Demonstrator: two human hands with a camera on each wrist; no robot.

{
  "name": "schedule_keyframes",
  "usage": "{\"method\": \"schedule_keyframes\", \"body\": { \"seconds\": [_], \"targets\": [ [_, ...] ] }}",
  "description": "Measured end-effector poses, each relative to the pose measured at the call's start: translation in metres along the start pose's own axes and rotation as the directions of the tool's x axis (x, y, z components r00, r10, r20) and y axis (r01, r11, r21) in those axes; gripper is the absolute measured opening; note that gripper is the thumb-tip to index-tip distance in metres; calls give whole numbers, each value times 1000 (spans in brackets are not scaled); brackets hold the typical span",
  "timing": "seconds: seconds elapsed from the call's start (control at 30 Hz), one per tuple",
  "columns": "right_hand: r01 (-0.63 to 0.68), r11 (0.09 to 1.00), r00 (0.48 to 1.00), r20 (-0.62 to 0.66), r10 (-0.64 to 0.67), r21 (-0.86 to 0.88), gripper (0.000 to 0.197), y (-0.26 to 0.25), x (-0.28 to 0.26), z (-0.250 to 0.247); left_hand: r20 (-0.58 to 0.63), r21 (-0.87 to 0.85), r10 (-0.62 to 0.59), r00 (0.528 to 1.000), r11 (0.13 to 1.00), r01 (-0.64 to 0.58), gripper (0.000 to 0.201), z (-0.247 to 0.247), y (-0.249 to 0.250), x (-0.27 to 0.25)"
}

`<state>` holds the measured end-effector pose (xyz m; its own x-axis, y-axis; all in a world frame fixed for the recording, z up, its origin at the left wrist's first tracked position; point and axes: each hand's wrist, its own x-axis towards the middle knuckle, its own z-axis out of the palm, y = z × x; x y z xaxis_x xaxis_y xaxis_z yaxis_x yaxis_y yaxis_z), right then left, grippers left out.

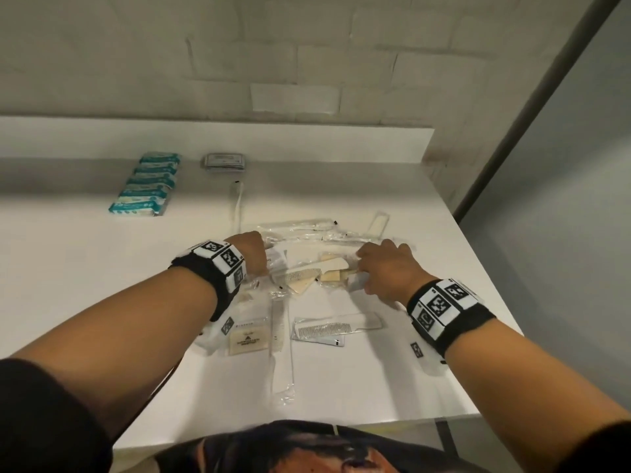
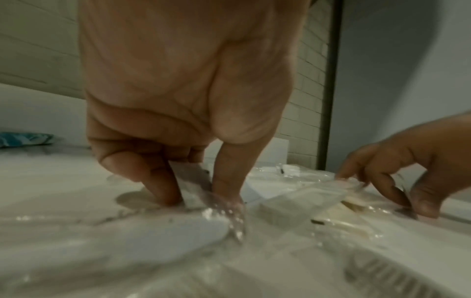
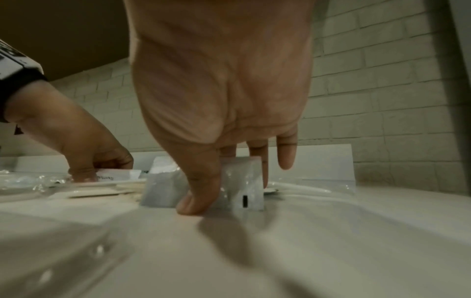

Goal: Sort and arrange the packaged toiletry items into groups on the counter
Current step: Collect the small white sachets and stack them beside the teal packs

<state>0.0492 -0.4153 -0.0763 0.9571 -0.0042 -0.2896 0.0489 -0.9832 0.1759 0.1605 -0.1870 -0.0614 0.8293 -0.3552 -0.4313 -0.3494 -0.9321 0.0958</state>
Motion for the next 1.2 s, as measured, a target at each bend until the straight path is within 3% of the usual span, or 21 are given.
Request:
{"method": "schedule_keyframes", "body": {
  "seconds": [0.07, 0.13, 0.27, 0.37, 0.43, 0.53, 0.63, 0.7, 0.77, 0.9, 1.07, 1.2],
  "targets": [
    [-51, 999, 999, 10, 51, -2, 43, 2, -2, 1, 32, 76, -8, 999, 997, 5, 44, 1, -2, -2],
    [-74, 997, 997, 39, 73, 32, 46, 4, -5, 3, -26, 60, -11, 1000, 998, 13, 41, 1, -5, -3],
    [75, 997, 994, 78, -75, 4, 45, 13, -9, 5, -165, -217, 102, 981, 967, -137, 39, -16, -7, -28],
    [74, 997, 985, 158, -69, -22, 55, 17, -9, 1, 27, -183, 335, 942, 928, -325, 56, -21, 1, -61],
    [105, 993, 986, 138, -96, -58, 55, 16, -7, 0, 153, -159, 447, 881, 891, -425, 44, -11, 14, -77],
    [174, 984, 975, 145, -165, -48, 67, 14, -7, 6, 239, -136, 489, 839, 872, -470, 15, 12, 34, -83],
    [211, 977, 969, 132, -208, -14, 57, 17, -11, 11, 191, -44, 463, 865, 885, -464, 26, 18, 40, -81],
    [164, 984, 985, 42, -167, 63, 52, 22, -18, 13, 116, -58, 452, 884, 892, -448, 33, 15, 37, -79],
    [76, 991, 997, 3, -76, 109, 39, 31, -26, 16, 128, -143, 482, 867, 874, -465, 31, 14, 34, -81],
    [-80, 986, 987, 149, 58, 146, 38, 54, -34, 13, 273, -54, 534, 800, 839, -541, 30, 25, 46, -88],
    [52, 998, 983, 173, -57, 36, 50, 49, -27, 7, 134, -62, 489, 862, 872, -485, 36, 28, 53, -74],
    [-5, 996, 995, 96, -4, 87, 35, 44, -23, 4, 30, -114, 393, 919, 915, -388, 41, 28, 51, -65]
  ]
}}
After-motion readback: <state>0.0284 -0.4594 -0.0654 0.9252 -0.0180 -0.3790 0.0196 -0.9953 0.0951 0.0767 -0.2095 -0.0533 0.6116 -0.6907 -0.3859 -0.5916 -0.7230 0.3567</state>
